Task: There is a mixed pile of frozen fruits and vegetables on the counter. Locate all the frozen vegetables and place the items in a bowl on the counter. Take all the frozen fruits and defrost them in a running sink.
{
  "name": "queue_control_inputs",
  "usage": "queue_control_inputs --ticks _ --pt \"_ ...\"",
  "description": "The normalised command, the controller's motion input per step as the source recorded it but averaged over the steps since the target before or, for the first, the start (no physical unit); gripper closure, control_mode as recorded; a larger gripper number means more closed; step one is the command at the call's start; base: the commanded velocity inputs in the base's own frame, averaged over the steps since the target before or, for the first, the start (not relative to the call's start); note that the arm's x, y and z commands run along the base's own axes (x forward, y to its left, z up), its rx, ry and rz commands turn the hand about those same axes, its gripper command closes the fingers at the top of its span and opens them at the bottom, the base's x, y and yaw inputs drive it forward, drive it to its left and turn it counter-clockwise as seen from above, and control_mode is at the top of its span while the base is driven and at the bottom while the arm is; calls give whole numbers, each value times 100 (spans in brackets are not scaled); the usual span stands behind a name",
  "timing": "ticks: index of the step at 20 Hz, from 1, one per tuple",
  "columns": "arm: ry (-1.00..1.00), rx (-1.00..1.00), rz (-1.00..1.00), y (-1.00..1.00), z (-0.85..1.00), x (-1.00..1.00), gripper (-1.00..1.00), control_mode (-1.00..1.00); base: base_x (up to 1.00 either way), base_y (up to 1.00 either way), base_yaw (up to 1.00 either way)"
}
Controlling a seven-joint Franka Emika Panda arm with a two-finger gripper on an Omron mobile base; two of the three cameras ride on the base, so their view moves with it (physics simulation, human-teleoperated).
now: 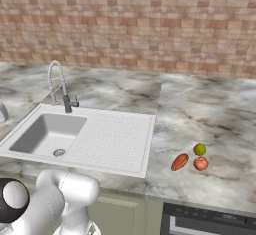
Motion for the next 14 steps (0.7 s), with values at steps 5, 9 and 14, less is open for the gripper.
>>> queue_control_inputs --ticks 5,9,14 --pt "3 -5 7 100 -58 53 100 -100 0 0 0" --pt "10 -3 4 100 -18 57 100 -100 0 0 0" --pt "18 0 0 100 2 36 100 -100 0 0 0"
